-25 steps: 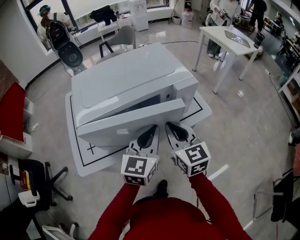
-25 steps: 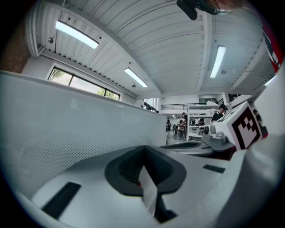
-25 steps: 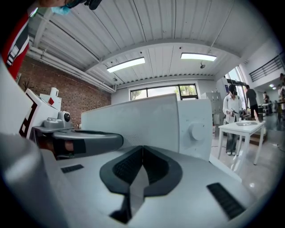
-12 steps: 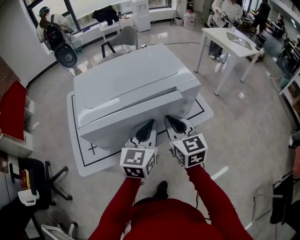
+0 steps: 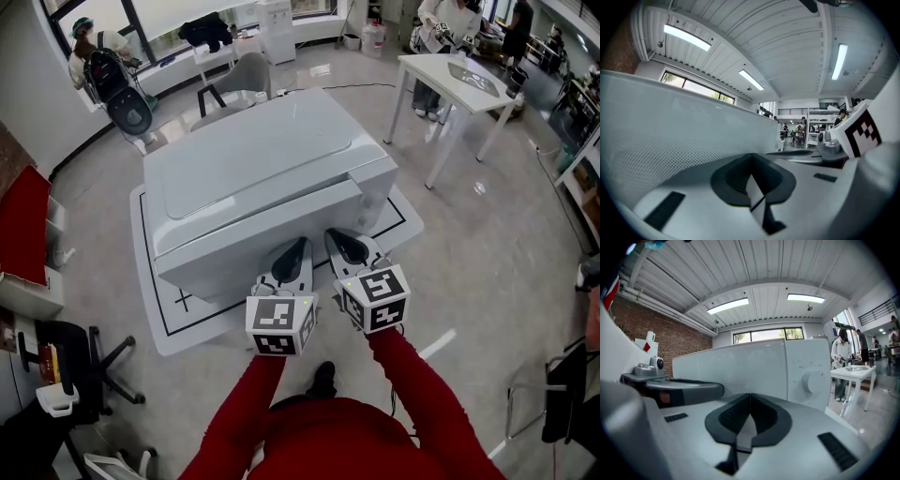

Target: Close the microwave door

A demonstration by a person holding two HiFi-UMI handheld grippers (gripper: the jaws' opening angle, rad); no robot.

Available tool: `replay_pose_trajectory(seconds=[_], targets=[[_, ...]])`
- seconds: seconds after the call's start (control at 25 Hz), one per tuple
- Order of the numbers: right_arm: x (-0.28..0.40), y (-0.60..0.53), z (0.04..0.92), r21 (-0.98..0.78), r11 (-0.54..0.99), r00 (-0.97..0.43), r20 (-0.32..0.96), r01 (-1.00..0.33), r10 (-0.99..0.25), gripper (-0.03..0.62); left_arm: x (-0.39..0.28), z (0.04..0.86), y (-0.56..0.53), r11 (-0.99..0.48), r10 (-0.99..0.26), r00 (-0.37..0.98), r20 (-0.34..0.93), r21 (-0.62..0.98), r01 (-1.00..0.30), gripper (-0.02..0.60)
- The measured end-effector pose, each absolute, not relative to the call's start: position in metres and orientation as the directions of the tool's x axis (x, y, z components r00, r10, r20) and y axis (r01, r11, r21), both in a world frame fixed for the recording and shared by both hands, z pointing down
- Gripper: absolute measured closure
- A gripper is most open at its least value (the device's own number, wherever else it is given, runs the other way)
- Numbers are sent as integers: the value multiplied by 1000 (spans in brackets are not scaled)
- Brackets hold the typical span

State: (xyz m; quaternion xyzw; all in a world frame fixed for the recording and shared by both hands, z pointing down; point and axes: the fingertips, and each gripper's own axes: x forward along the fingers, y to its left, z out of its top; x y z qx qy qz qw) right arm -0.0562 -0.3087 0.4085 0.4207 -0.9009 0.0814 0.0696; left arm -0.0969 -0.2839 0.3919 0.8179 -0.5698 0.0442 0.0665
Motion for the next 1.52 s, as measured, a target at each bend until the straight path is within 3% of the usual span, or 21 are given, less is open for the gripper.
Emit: replay_pose_trajectory(seconds=[1.24,1.52], targets=[[-59,-320,401,-63,624,-624,184,-779,-759,580,-103,396,-299,-308,-932,321,167,104,-946,572],[-25,-290,379,-59,629,-630,125,-776,-766,579,-90,385,-281,-401,-906,409,109,83,-912,572]])
